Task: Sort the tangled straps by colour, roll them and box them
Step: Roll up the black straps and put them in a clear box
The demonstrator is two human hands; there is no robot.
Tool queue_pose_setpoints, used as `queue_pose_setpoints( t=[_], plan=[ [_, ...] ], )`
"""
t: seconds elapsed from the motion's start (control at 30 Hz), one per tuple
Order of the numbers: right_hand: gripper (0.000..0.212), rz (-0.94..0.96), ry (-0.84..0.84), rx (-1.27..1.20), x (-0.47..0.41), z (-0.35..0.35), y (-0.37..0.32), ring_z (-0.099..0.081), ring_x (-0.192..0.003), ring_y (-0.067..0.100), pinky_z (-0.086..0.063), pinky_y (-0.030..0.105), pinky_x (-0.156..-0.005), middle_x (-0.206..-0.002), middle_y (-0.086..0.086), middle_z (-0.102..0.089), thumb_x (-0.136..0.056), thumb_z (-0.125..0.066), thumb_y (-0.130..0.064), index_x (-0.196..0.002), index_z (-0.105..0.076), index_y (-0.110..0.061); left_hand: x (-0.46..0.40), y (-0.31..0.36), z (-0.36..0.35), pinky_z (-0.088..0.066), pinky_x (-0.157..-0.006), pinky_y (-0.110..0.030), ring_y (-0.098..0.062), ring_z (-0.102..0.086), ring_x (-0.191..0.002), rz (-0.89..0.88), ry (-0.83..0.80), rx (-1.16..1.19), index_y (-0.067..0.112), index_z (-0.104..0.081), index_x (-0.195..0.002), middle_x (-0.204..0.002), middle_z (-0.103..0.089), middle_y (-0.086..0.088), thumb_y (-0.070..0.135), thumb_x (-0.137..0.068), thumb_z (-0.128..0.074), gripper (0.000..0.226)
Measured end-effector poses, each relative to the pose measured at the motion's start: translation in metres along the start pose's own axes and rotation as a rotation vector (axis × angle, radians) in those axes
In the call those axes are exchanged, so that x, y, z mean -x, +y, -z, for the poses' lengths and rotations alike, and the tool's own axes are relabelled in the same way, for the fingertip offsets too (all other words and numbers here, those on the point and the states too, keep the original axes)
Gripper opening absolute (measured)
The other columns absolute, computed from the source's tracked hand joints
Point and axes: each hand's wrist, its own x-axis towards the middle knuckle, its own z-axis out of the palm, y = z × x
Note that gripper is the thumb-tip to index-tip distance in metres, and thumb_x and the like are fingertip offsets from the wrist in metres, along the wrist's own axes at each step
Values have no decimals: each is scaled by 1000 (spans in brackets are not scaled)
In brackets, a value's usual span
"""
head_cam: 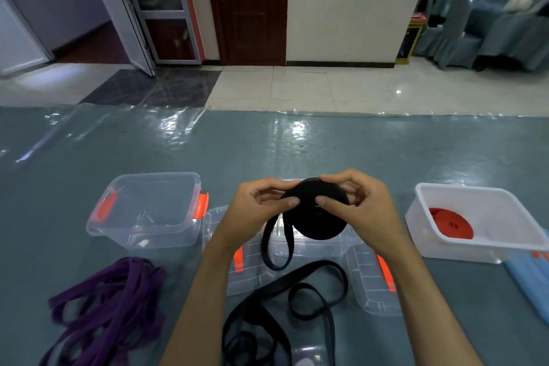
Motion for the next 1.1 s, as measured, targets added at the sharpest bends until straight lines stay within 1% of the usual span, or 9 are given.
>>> queue_pose_setpoints(
  t=[0.13,0.3,0.4,0.5,0.63,0.73,0.87,0.97,1.1],
  plan=[
    [30,-47,-17,2,3,-4,3,-78,-82,16,-62,27,-74,-93,6,-82,-89,-85,-14,-109,-75,-34,0,0,0,-60,-88,-22,-18,-79,-97,-21,5,21,14,-83,-100,-102,-82,-7,-13,-78,-81,35],
    [32,45,48,107,2,-7,3,-76,-105,8,-57,20,-92,-108,-12,-81,-92,-80,-15,-111,-81,-41,2,-8,-5,-59,-96,-28,-21,-77,-107,-38,-17,-29,26,-83,-108,-111,-81,-4,-7,-84,-81,40],
    [29,23,114,122,5,-7,10,-76,-104,8,-59,23,-92,-107,-13,-81,-93,-79,-13,-110,-82,-36,1,-18,1,-53,-109,-38,-16,-71,-121,-17,-36,-180,34,-78,-122,-123,-78,4,13,-89,-83,39],
    [26,-8,211,72,5,-1,12,-77,-102,9,-59,22,-90,-105,-11,-82,-93,-80,-14,-107,-83,-37,6,-32,12,-47,-110,-31,-3,-63,-128,51,-31,-377,42,-68,-132,-132,-71,19,40,-89,-83,46],
    [22,-17,283,13,5,7,12,-77,-102,9,-58,18,-86,-106,-9,-82,-94,-79,-15,-110,-83,-29,13,-57,20,-60,-94,-38,-4,-73,-102,232,49,-518,45,-68,-114,-111,-76,10,25,-90,-82,34],
    [22,-15,331,14,5,8,16,-77,-105,10,-59,21,-89,-108,-10,-82,-95,-79,-15,-112,-83,-29,17,-73,18,-62,-90,-55,-30,-78,-92,318,153,-380,24,-70,-105,-99,-79,-13,0,-92,-77,27],
    [21,-39,424,9,5,13,27,-77,-105,13,-61,31,-93,-107,-8,-82,-95,-79,-18,-112,-83,-31,18,-82,16,-65,-87,-44,-39,-78,-96,361,323,-114,-1,-70,-107,-98,-79,-21,-1,-92,-77,17],
    [20,-48,528,5,5,20,37,-77,-104,13,-60,37,-95,-107,-8,-82,-94,-78,-24,-110,-82,-35,18,-81,20,-65,-87,-35,-36,-78,-99,360,361,100,-3,-73,-111,-105,-78,-24,2,-93,-75,18],
    [20,-84,609,-25,7,24,48,-77,-106,15,-61,46,-99,-108,-7,-82,-91,-78,-29,-109,-82,-37,16,-73,26,-62,-93,-41,-33,-75,-109,362,280,361,6,-65,-131,-117,-75,-25,15,-93,-75,41]
  ],
)
